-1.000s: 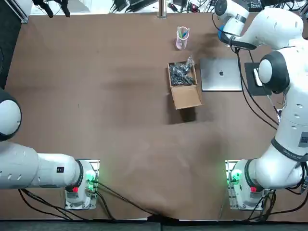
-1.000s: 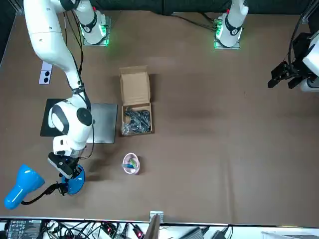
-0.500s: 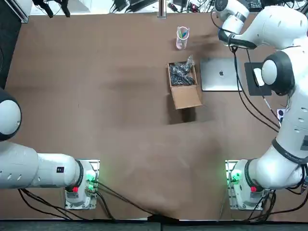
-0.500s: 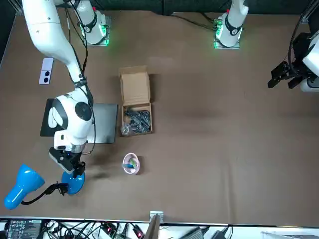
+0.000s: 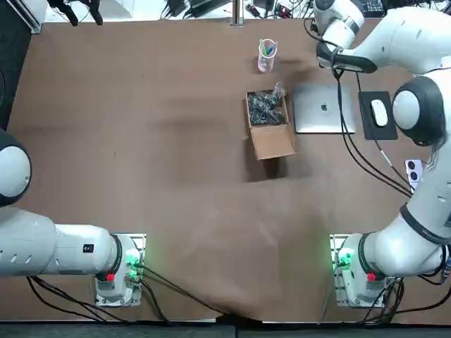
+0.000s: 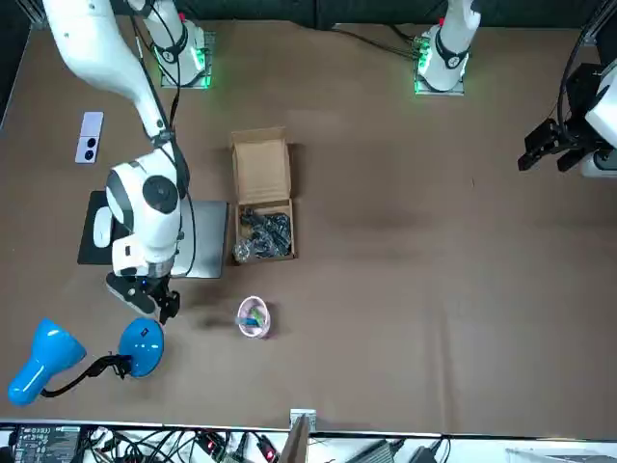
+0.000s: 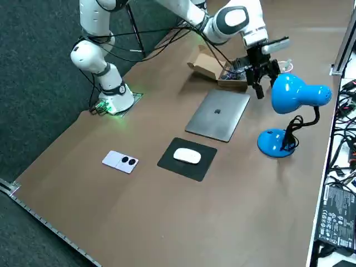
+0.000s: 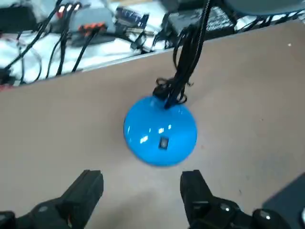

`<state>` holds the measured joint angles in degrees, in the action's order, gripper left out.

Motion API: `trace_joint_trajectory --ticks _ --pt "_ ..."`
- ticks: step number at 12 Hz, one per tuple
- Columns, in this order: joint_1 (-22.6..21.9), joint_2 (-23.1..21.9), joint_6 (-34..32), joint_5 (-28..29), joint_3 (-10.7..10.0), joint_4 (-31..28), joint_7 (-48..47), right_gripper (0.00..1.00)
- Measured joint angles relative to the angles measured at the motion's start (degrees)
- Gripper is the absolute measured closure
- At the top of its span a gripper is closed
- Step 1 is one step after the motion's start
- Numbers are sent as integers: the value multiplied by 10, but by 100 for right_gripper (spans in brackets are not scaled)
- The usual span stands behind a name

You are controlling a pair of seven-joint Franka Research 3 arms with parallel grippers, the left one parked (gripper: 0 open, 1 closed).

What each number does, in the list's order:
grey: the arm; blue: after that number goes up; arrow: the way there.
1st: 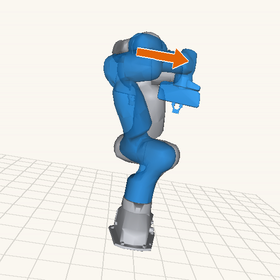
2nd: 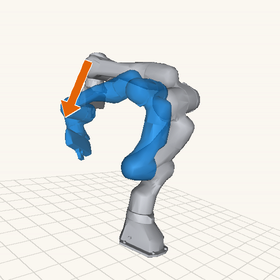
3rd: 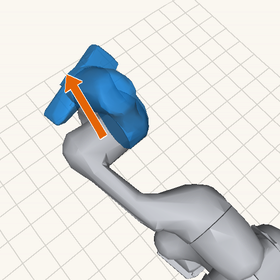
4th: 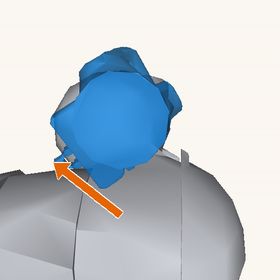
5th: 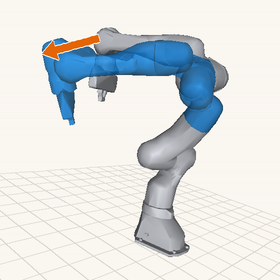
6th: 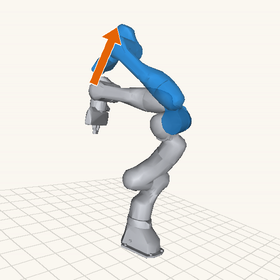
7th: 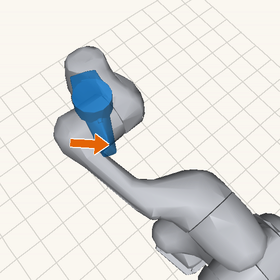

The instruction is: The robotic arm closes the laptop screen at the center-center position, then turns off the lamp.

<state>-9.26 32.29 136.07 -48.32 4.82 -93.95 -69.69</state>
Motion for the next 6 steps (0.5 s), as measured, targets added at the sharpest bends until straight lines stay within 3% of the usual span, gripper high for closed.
trace_joint_trajectory --ticks 6 --pt "-1 -106 -154 192 29 -25 258 0"
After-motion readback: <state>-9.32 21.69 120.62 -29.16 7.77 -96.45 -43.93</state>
